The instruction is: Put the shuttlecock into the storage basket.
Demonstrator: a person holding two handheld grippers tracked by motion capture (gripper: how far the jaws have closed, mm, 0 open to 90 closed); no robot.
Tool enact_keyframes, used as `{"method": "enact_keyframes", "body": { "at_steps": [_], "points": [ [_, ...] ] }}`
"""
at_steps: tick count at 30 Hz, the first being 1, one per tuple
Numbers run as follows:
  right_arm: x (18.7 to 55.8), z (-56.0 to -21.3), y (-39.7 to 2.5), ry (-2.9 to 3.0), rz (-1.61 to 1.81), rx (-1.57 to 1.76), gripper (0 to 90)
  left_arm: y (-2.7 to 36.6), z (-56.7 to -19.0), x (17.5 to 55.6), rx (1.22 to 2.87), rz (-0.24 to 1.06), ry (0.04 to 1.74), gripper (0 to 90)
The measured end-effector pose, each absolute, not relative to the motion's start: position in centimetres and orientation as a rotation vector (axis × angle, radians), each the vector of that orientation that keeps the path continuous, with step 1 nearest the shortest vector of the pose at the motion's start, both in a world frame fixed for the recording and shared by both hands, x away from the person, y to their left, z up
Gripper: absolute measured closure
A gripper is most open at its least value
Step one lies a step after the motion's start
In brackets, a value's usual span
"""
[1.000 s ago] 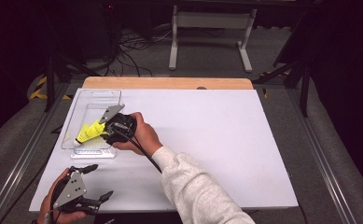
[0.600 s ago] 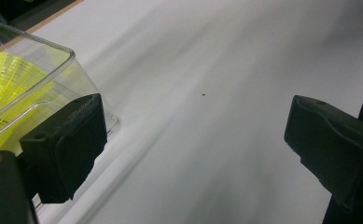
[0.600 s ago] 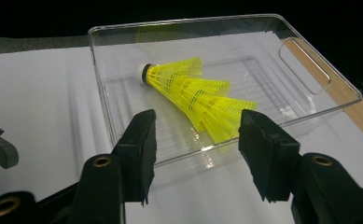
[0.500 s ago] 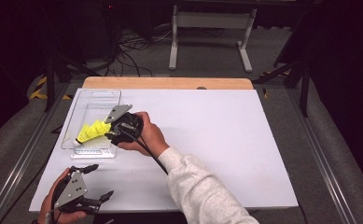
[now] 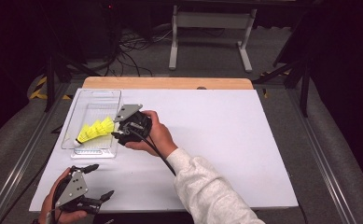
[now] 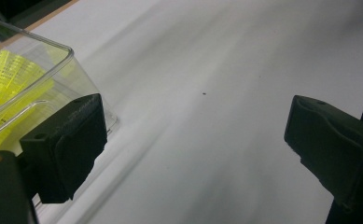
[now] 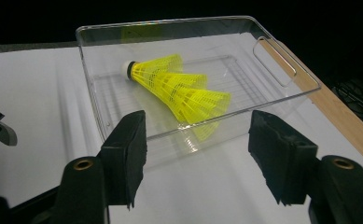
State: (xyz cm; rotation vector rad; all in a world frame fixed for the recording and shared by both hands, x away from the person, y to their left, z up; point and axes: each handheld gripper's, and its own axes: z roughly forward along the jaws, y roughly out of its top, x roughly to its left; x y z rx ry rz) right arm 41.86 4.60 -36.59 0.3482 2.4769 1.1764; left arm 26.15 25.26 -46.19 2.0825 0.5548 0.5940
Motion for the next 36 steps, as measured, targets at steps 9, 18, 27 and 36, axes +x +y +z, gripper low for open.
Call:
{"method": "enact_keyframes", "body": {
  "at_steps": [9,18,27,36],
  "points": [
    [41.8,-36.3,3.6,2.446,1.178,0.363,33.3,25.2,-46.2,26.2,2.083,0.589,0.556,6.8],
    [41.8,-36.0,2.5,2.424,1.178,0.38,29.0,25.2,-46.2,26.2,2.087,0.593,0.556,6.8],
    [41.9,-35.7,1.5,2.4,1.174,0.394,27.2,25.2,-46.2,26.2,2.088,0.593,0.556,6.8],
    [41.8,-35.5,0.5,2.383,1.171,0.406,25.6,25.1,-46.2,26.2,2.089,0.598,0.554,6.8]
  ]
}}
